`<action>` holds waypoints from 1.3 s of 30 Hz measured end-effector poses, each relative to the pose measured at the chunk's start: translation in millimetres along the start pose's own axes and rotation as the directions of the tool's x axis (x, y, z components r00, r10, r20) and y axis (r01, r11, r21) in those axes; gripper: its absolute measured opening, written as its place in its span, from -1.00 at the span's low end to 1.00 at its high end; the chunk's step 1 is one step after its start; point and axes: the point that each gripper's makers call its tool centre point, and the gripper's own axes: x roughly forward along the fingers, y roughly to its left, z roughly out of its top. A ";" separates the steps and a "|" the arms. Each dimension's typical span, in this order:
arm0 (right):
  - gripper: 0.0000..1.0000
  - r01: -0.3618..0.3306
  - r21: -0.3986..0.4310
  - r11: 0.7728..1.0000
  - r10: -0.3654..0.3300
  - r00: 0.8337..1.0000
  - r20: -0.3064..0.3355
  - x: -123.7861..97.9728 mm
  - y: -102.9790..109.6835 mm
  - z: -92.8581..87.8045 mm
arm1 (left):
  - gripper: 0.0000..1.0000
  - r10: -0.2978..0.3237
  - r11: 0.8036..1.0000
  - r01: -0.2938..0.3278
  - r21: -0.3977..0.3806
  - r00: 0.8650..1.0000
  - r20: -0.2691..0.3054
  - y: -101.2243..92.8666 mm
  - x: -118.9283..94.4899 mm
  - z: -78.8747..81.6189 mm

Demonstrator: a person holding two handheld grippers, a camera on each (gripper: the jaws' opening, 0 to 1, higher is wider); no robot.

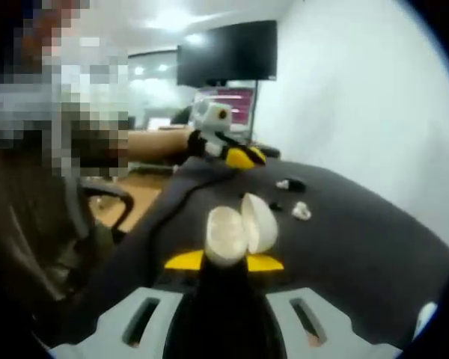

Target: Pick up three earphones and place each one into its charging case using tactile feedback, ensure that each earphone is properly inserted and securely positioned inside the case.

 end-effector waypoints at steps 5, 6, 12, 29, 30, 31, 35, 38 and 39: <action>-0.60 -0.002 0.001 1.000 0.002 1.000 0.001 -0.3 0.0 0.2 | -0.77 0.104 0.983 -0.111 -0.144 0.993 -0.059 41.1 -4.6 -11.1; -0.60 -0.001 -0.001 1.000 0.002 1.000 0.002 -0.4 0.4 0.3 | -0.78 0.036 0.975 -0.052 -0.214 0.996 -0.081 34.0 -1.6 -16.9; -0.60 -0.003 -0.011 1.000 0.003 1.000 0.005 -1.4 0.5 0.5 | -0.85 0.068 0.933 -0.162 -0.322 0.956 -0.284 46.9 11.3 -54.5; -0.60 0.006 -0.075 0.997 -0.005 1.000 0.015 -1.0 3.5 2.2 | -0.94 0.016 0.849 -0.175 -0.499 0.952 -0.306 50.9 39.0 -48.7; -0.60 0.007 -0.075 0.997 -0.006 1.000 0.015 -0.9 3.3 2.2 | -0.93 0.013 0.850 -0.176 -0.497 0.949 -0.314 50.9 39.8 -50.0; -0.60 0.006 -0.073 0.997 -0.005 1.000 0.014 -0.8 3.0 2.1 | -0.93 0.013 0.852 -0.178 -0.492 0.947 -0.320 50.7 40.4 -50.9; -0.60 0.005 -0.066 0.998 -0.004 1.000 0.013 -0.4 2.5 2.1 | -0.93 0.023 0.873 -0.187 -0.451 0.938 -0.345 47.4 42.2 -51.5; -0.60 0.004 -0.065 0.998 -0.004 1.000 0.013 0.2 2.6 2.3 | -0.94 0.040 0.904 -0.199 -0.379 0.921 -0.388 47.8 42.9 -52.7; -0.60 0.005 -0.066 0.998 -0.004 1.000 0.013 0.4 2.7 2.5 | -0.95 0.049 0.918 -0.199 -0.342 0.914 -0.402 48.1 43.2 -52.7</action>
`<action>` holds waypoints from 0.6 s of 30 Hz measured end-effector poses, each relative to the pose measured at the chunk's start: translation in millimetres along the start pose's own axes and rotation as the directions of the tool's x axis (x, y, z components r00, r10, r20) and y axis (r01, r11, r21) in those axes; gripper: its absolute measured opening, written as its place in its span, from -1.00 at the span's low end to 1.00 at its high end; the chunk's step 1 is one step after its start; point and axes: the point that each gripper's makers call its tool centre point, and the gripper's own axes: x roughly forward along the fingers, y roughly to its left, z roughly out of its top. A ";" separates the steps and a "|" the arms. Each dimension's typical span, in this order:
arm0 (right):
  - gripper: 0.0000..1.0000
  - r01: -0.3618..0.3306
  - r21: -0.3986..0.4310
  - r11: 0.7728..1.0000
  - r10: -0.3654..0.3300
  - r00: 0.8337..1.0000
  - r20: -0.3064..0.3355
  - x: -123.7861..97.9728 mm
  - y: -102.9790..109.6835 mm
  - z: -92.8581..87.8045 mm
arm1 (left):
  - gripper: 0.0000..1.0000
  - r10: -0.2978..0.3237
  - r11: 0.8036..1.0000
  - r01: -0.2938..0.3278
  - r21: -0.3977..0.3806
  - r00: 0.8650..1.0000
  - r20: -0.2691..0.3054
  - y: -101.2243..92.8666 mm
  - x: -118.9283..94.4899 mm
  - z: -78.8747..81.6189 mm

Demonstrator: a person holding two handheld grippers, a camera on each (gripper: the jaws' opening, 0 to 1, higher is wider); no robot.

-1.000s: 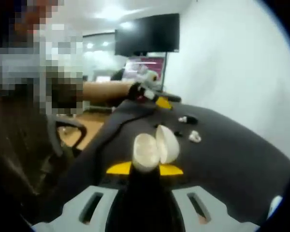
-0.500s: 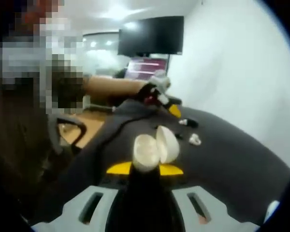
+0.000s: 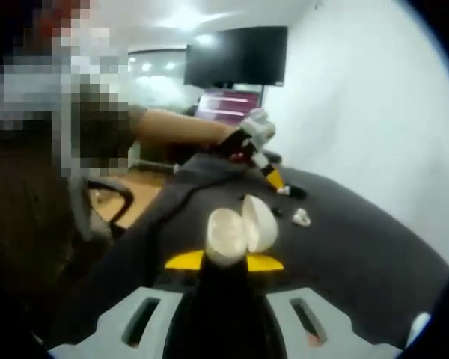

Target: Pick up three earphones and place each one into its charging case using tactile feedback, ensure that each earphone is properly inserted and securely positioned inside the case.

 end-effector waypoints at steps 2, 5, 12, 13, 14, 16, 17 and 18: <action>-0.60 0.001 -0.002 1.000 -0.001 1.000 0.000 0.4 0.1 0.3 | -0.95 0.042 0.995 -0.041 0.093 0.999 -0.011 -0.2 -0.4 0.6; -0.60 0.001 -0.001 1.000 -0.001 1.000 0.001 0.6 -0.3 0.3 | -0.97 0.112 0.946 -0.102 0.308 0.994 -0.015 -5.1 -2.9 1.5; -0.60 0.001 -0.003 1.000 -0.001 1.000 0.002 0.5 -1.3 0.1 | -0.97 0.218 0.751 -0.224 0.621 0.972 0.087 -27.0 -16.5 10.4; -0.60 0.001 -0.002 1.000 -0.001 1.000 0.001 0.5 -1.4 0.0 | -0.97 0.235 0.695 -0.252 0.674 0.965 0.118 -30.5 -20.1 14.4; -0.60 0.001 -0.001 1.000 -0.001 1.000 0.001 0.5 -1.5 -0.1 | -0.97 0.246 0.650 -0.273 0.709 0.959 0.144 -35.0 -23.6 17.4; -0.60 0.002 -0.003 1.000 -0.002 1.000 0.001 0.4 -1.5 -0.1 | -0.97 0.268 0.518 -0.329 0.789 0.939 0.215 -47.3 -34.6 27.2; -0.60 0.001 -0.002 1.000 -0.001 1.000 0.001 0.3 -1.4 -0.2 | -0.97 0.270 0.462 -0.350 0.815 0.931 0.247 -55.9 -40.8 30.8; -0.60 0.002 -0.002 1.000 -0.002 1.000 0.001 0.2 -1.4 -0.2 | -0.97 0.257 0.411 -0.368 0.835 0.925 0.281 -66.8 -46.4 35.1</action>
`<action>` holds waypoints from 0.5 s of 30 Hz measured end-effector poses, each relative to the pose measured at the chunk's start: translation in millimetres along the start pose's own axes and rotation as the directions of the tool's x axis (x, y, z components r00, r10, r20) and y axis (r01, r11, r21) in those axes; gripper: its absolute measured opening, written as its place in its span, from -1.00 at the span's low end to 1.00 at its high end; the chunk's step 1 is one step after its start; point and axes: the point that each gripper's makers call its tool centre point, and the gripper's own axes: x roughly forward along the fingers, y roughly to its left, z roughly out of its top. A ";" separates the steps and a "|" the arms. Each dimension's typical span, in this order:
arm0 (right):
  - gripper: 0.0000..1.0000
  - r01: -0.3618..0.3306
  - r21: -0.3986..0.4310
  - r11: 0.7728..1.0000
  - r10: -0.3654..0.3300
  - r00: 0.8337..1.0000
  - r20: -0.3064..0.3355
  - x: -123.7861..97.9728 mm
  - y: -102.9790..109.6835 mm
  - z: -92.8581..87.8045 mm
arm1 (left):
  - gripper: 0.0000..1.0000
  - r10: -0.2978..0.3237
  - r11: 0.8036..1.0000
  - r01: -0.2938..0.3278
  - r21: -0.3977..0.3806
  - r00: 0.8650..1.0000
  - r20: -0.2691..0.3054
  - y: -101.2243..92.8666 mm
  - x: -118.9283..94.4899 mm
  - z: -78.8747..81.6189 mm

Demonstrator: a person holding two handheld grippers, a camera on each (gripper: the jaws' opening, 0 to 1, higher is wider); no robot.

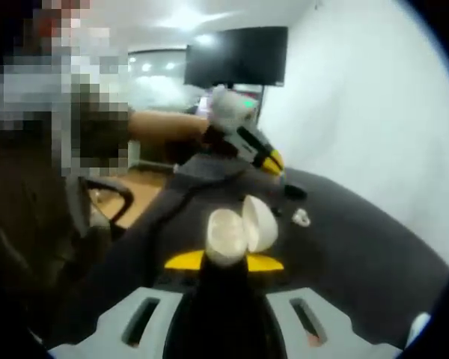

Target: Pick up three earphones and place each one into its charging case using tactile feedback, ensure that each earphone is properly inserted and securely positioned inside the case.

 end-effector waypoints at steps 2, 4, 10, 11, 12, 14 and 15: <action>-0.60 0.000 0.003 1.000 0.000 1.000 -0.001 0.0 0.0 -0.1 | -0.97 0.018 0.998 -0.021 0.061 0.999 0.043 -1.9 -10.8 17.8; -0.60 0.000 0.006 1.000 0.000 1.000 -0.001 0.0 -0.1 -0.2 | -0.97 0.031 0.992 -0.042 0.115 0.994 0.101 -8.1 -24.4 40.7; -0.60 -0.001 0.021 1.000 0.001 1.000 -0.004 -0.3 0.0 -0.8 | -0.97 0.007 0.968 -0.050 0.247 0.985 0.171 -39.0 -47.9 83.9; -0.60 0.000 0.022 1.000 0.000 1.000 -0.003 -0.5 -0.1 -0.8 | -0.97 0.012 0.959 -0.066 0.276 0.981 0.192 -42.7 -51.3 91.8; -0.60 0.001 0.023 1.000 0.000 1.000 -0.003 -0.7 -0.2 -0.9 | -0.97 0.012 0.952 -0.076 0.298 0.978 0.209 -48.2 -55.3 99.1; -0.60 0.000 0.026 1.000 0.000 1.000 -0.004 -0.9 -0.2 -1.1 | -0.97 0.013 0.936 -0.095 0.339 0.972 0.236 -57.9 -61.7 110.7; -0.60 0.000 0.025 1.000 0.000 1.000 -0.003 -1.0 -0.1 -1.0 | -0.97 0.010 0.926 -0.102 0.363 0.969 0.248 -64.7 -64.9 116.7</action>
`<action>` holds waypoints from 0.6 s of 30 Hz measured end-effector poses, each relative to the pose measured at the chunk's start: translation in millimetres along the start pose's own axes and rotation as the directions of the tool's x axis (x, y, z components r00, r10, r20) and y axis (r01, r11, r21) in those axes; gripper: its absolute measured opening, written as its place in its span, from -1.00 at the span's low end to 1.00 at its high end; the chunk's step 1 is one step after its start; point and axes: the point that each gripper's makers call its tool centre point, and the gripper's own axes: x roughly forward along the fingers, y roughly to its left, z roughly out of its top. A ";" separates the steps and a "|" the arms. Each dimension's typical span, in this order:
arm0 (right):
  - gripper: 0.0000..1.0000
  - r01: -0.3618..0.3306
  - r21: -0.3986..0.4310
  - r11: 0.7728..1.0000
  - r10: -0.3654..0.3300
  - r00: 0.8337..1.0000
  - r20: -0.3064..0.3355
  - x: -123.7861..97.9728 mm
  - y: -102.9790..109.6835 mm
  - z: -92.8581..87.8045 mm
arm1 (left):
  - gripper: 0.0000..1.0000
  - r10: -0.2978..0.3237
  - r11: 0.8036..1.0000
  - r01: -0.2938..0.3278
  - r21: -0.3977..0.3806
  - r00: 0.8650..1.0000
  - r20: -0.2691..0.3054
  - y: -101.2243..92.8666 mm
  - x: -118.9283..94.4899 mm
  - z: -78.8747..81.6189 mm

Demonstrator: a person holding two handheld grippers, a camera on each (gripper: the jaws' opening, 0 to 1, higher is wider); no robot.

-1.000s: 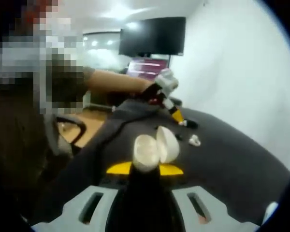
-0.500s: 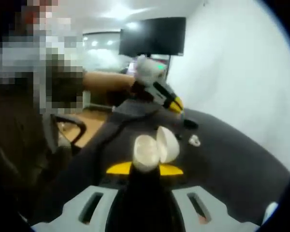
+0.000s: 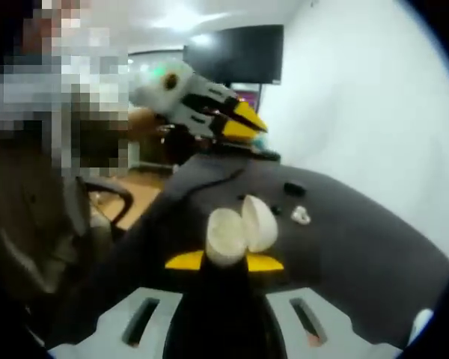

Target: Pick up three earphones and place each one into its charging case using tactile feedback, ensure that each earphone is properly inserted and securely positioned inside the case.

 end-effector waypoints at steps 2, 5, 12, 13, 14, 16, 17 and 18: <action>-0.60 -0.001 0.002 1.000 0.001 1.000 0.000 -0.1 0.1 -0.1 | -0.97 -0.011 0.999 0.010 0.036 1.000 0.017 -10.2 -2.1 13.9; -0.60 -0.001 0.003 1.000 0.001 1.000 0.000 -0.2 0.6 -0.1 | -0.97 -0.046 0.996 0.043 0.074 0.998 0.045 -28.7 -2.5 31.1; -0.60 -0.001 0.002 1.000 0.001 1.000 0.000 -0.3 0.5 -0.5 | -0.97 -0.089 0.986 0.084 0.147 0.995 0.033 -53.2 5.9 38.9; -0.60 -0.001 0.001 1.000 0.001 1.000 0.000 -0.3 0.4 -0.5 | -0.97 -0.097 0.985 0.091 0.146 0.995 0.031 -56.0 6.7 39.9; -0.60 -0.001 0.002 1.000 0.001 1.000 0.000 -0.3 0.4 -0.5 | -0.97 -0.101 0.984 0.096 0.147 0.994 0.032 -58.2 8.1 41.5; -0.60 -0.002 0.001 1.000 0.002 1.000 0.001 -0.3 0.1 -0.6 | -0.97 -0.107 0.980 0.102 0.172 0.994 0.023 -62.3 13.2 43.2; -0.60 -0.002 0.001 1.000 0.002 1.000 0.001 -0.3 0.2 -0.6 | -0.97 -0.105 0.978 0.100 0.183 0.994 0.019 -63.3 14.8 43.2; -0.60 -0.001 0.001 1.000 0.001 1.000 0.000 -0.2 0.2 -0.6 | -0.97 -0.107 0.977 0.101 0.189 0.994 0.017 -65.0 16.1 42.7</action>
